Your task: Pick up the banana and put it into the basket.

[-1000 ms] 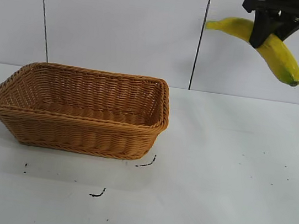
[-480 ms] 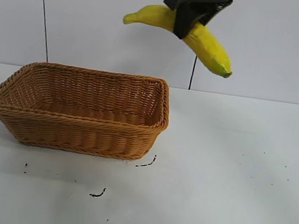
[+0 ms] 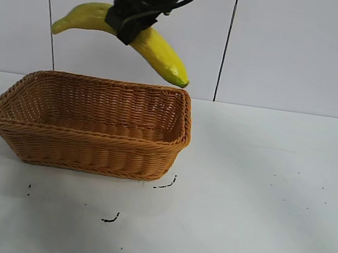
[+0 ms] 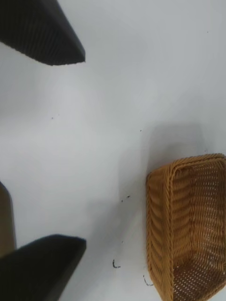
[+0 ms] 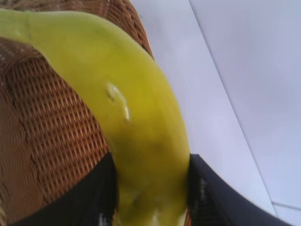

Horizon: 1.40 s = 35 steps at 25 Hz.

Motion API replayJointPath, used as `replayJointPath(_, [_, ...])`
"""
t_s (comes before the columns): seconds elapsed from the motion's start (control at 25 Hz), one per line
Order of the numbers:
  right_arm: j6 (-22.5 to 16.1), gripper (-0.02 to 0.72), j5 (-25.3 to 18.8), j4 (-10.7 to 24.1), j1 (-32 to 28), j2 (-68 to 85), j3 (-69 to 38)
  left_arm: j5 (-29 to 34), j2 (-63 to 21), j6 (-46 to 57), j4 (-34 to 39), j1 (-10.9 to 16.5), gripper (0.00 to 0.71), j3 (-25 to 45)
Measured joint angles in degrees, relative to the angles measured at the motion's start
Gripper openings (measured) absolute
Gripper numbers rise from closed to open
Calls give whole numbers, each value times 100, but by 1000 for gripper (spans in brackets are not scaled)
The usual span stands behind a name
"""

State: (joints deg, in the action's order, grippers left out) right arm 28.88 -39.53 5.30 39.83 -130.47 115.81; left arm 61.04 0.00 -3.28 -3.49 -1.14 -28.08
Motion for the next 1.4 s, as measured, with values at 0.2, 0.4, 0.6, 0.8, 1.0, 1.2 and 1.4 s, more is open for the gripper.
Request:
replayJointPath(0.2, [-37,318,331,228,4,-544,-5,0,0,0,0,0,695,0])
replayJointPath(0.4, [-80,318,424,278,6,-740,-5,0,0,0,0,0,695,0])
replayJointPath(0.6, [-80,318,458,272,6,-747,-5,0,0,0,0,0,695,0])
replayJointPath(0.8, [-85,433,507,248,6,-747,-5,0,0,0,0,0,695,0])
replayJointPath(1.0, [-173,641,523,248,6,-704,-5,0,0,0,0,0,695,0])
replayJointPath(1.2, [-1060,658,204,231,6,-249,23,0,0,0,0,0,695,0])
replayJointPath(1.4, [-2248,658,-962,216,-34,224,534,0,0,0,0,0,695,0])
